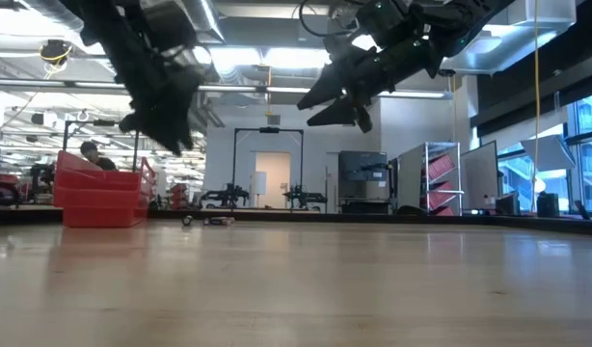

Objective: Sort batteries
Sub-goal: Adjust the top red bin, then put the large black battery into the blue bin

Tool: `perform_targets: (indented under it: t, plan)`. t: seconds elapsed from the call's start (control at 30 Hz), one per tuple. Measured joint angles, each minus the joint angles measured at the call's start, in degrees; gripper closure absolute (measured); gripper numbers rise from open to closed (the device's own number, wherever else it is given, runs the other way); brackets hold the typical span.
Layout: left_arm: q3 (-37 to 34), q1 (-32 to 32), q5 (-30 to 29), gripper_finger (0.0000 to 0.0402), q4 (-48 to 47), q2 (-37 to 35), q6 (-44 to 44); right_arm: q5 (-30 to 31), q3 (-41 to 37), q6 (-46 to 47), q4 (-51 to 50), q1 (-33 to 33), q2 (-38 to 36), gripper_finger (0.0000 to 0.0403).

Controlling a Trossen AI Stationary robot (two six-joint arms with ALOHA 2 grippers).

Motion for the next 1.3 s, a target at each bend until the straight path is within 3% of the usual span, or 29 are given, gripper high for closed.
perform_targets:
  t: [0.23, 0.6, 0.7, 0.8, 0.97, 1.1, 1.3]
  plan:
    - [0.12, -3.61, -0.16, 0.0289, -10.5, 2.84, 0.11, 0.0, 0.0, 0.0, -0.02, -0.01, 0.0, 0.0198]
    - [2.23, -5.12, 1.68, 0.0309, -26.05, -2.77, -1.9, -0.02, 0.0, 0.0, -0.36, 0.0, 0.0, 0.0198]
    - [3.85, -5.1, 1.66, 0.0309, -23.24, -4.24, -2.89, -0.02, 0.0, 0.0, -0.42, 0.0, 0.0, 0.0198]
    - [4.2, -5.15, 1.66, 0.0309, -12.27, -4.8, -1.08, -0.53, 0.0, 0.0, -0.44, -0.02, 0.0, 0.0198]
    - [4.28, -4.69, 1.6, 0.0306, 5.92, -1.07, 9.5, -8.44, -0.01, 0.1, -1.21, -0.02, -0.32, 0.0198]
    - [4.57, -1.31, 2.89, 0.0279, 4.98, 5.58, -1.35, -9.6, 0.0, -0.02, -6.14, 0.02, -2.67, 0.0198]
    - [4.55, 2.39, 4.52, 0.0206, 3.4, 15.66, -16.66, -6.5, -0.01, -4.05, -11.89, -0.02, -4.58, 0.0198]
